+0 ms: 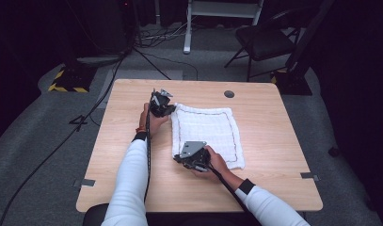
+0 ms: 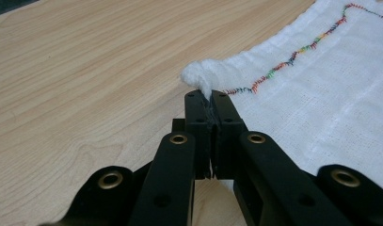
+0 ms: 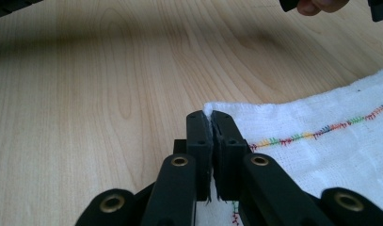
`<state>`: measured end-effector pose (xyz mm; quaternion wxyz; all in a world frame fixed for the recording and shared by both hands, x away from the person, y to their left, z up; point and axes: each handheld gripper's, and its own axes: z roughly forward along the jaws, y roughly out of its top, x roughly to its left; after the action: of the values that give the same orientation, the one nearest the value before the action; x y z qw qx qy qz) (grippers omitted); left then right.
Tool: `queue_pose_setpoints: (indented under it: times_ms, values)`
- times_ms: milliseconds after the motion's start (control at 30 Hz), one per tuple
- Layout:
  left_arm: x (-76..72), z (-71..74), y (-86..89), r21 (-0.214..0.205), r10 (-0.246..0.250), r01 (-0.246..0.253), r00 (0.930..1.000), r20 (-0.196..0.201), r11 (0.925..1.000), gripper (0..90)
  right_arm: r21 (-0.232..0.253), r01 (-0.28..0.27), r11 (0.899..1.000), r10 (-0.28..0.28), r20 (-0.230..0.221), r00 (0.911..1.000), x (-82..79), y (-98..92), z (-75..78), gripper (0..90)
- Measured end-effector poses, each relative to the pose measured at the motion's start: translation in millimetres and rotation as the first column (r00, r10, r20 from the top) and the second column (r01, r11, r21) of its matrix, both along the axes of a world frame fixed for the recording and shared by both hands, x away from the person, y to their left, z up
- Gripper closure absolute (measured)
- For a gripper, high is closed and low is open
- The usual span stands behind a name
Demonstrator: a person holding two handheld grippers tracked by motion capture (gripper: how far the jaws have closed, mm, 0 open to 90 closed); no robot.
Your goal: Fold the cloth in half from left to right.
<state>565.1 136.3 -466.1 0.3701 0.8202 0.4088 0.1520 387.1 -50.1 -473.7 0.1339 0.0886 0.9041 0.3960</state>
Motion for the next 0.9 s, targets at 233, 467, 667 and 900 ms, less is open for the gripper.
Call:
queue_pose_setpoints:
  times_ms: [233, 467, 667, 900]
  values:
    - [-2.1, 11.8, 2.5, 0.003, 0.001, -0.001, 0.9994, 0.035, 1.0, 87.6, 0.038, 0.023, 0.999, -0.024, 0.02, 0.9995, 1.9, -3.8, 14.8, 86.9]
    - [-1.9, 24.1, -13.1, -0.008, -0.016, 0.016, 0.9979, 0.062, 0.9998, 87.7, 0.078, 0.054, 0.995, -0.057, 0.027, 0.998, 0.0, -21.9, 28.1, 86.9]
    - [-0.3, 34.3, -36.3, -0.013, -0.037, 0.038, 0.9956, 0.087, 0.9992, 87.7, 0.104, 0.096, 0.99, -0.101, 0.043, 0.9939, -3.5, -52.7, 41.7, 86.9]
    - [2.8, 37.8, -67.4, -0.013, -0.061, 0.062, 0.9937, 0.094, 0.998, 87.7, 0.11, 0.151, 0.982, -0.157, 0.039, 0.9869, -6.0, -88.4, 42.0, 86.9]
